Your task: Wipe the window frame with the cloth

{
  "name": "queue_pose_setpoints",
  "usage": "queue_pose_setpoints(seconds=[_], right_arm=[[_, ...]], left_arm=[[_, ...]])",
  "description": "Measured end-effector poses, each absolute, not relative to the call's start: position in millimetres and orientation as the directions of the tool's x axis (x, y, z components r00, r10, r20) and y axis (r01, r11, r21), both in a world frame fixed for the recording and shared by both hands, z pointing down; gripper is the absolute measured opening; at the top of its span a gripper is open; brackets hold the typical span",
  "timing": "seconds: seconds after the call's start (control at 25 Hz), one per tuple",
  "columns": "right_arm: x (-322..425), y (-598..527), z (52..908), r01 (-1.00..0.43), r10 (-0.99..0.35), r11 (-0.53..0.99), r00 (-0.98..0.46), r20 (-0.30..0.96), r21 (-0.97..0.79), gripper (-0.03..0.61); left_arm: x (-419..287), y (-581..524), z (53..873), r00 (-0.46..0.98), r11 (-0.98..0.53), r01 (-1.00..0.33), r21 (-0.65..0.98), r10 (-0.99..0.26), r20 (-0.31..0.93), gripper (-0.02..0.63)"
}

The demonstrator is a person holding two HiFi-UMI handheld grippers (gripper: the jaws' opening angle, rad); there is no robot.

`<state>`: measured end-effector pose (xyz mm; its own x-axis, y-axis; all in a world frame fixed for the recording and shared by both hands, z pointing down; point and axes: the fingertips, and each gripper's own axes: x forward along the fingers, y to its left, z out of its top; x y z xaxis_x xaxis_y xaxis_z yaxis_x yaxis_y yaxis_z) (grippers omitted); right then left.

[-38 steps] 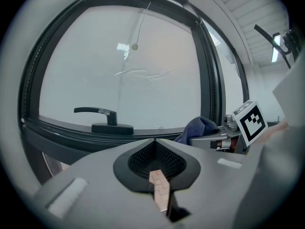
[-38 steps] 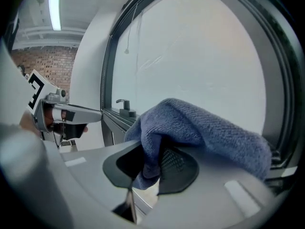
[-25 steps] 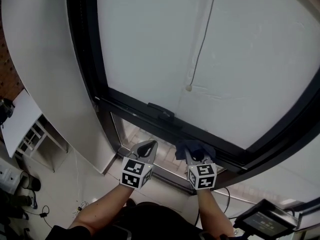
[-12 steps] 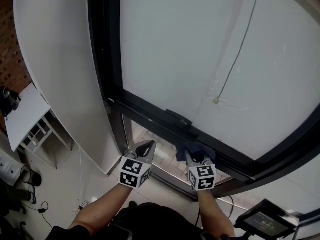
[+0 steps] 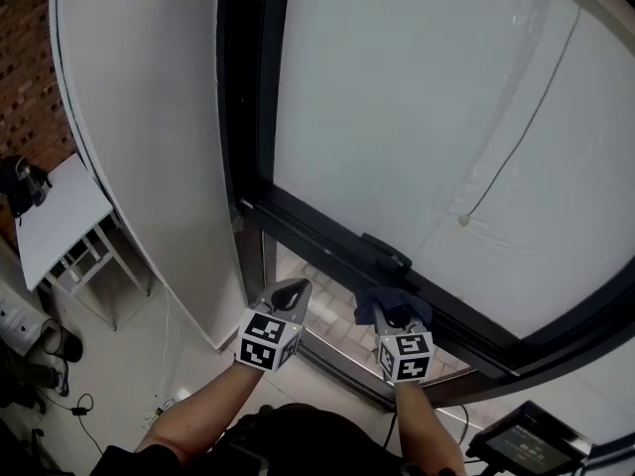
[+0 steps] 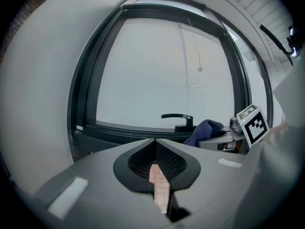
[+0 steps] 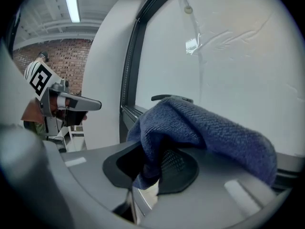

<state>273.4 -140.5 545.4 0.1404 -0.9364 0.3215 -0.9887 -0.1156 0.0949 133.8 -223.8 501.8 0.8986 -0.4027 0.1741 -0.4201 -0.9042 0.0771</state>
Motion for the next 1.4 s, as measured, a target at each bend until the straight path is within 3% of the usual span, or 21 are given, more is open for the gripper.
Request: queue_pose_setpoints(seconds=[1.4], right_arm=[[190.1,-292.3,554.9,-0.993,-0.937,0.05,-0.009,0.35,0.11,0.071]], left_arm=[[40.5,-329.0,513.8,0.836,-0.843,-0.533,0.073,-0.511,0.199,-0.006]])
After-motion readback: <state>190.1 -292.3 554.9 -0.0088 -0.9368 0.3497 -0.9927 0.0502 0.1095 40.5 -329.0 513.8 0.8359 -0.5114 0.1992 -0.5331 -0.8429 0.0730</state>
